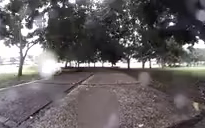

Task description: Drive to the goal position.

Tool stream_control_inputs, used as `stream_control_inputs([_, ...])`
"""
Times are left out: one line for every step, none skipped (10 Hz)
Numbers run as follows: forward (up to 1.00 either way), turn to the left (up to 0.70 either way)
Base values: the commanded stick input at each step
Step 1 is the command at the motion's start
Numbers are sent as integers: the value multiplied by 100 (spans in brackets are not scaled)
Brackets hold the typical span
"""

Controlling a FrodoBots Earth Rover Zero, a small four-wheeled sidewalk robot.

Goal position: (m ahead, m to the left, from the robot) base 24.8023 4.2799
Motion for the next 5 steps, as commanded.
stream_control_inputs([70,0])
stream_control_inputs([70,0])
stream_control_inputs([70,0])
stream_control_inputs([70,0])
stream_control_inputs([70,0])
